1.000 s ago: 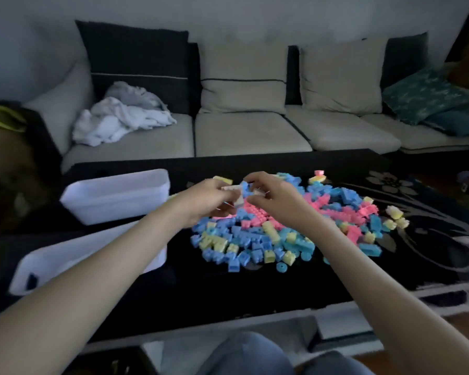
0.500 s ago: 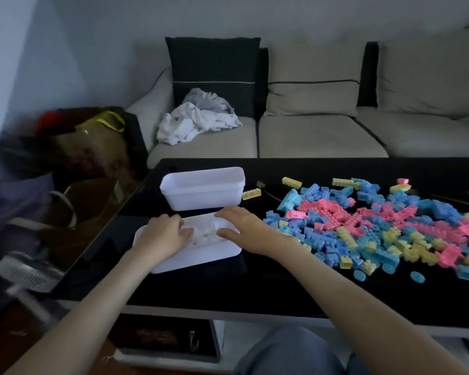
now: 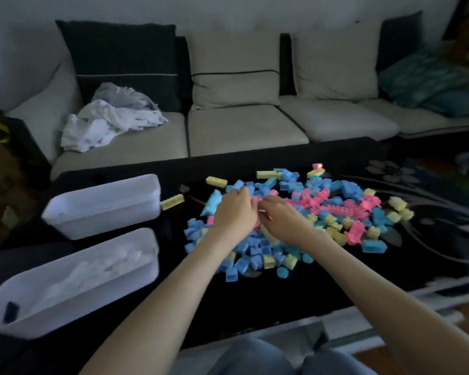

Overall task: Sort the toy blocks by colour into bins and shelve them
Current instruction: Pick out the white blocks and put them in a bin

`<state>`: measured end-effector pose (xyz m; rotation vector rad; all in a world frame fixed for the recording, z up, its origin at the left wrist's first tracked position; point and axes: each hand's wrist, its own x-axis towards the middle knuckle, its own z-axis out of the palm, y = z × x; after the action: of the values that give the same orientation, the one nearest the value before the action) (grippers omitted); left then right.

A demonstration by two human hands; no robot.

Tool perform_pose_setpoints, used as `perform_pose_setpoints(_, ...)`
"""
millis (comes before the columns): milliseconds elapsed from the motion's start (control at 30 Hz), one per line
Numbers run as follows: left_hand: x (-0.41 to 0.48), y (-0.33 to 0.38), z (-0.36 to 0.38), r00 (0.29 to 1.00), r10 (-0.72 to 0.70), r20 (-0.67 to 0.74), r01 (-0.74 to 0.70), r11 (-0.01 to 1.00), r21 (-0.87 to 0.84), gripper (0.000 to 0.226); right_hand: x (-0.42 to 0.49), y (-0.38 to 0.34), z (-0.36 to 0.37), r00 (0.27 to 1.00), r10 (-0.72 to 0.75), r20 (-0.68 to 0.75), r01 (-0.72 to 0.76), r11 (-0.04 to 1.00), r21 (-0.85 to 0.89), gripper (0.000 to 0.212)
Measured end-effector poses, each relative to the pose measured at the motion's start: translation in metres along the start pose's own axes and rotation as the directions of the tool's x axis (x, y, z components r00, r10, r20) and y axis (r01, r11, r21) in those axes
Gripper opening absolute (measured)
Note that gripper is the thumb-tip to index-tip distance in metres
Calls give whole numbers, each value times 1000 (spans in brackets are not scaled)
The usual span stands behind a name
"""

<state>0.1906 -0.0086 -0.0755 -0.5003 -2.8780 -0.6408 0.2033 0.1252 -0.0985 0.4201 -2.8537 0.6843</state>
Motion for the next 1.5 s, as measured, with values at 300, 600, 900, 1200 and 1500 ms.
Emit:
perform_pose_setpoints(300, 43, 96, 85, 937, 277, 213, -282, 959, -10, 48, -64, 183, -77, 710, 629, -317, -694, 702, -160, 46)
perform_pose_setpoints(600, 58, 126, 123, 847, 386, 364, -402, 915, -35, 59, -58, 237, -85, 596, 771, -225, -803, 569, -178, 42)
perform_pose_setpoints(900, 40, 117, 89, 928, 346, 138, -324, 933, -158, 59, -56, 161, -83, 692, 451, -563, -464, 876, 132, 38)
perform_pose_setpoints(1200, -7, 54, 18, 985, 167, 50, -158, 976, -152, 24, -29, 10, -39, 929, 47, -367, 12, 987, 157, 38)
perform_pose_setpoints(1500, -76, -74, -56, 995, 64, -83, -72, 993, -95, 4, 8, -113, 22, 968, -118, -221, 184, 933, 308, 33)
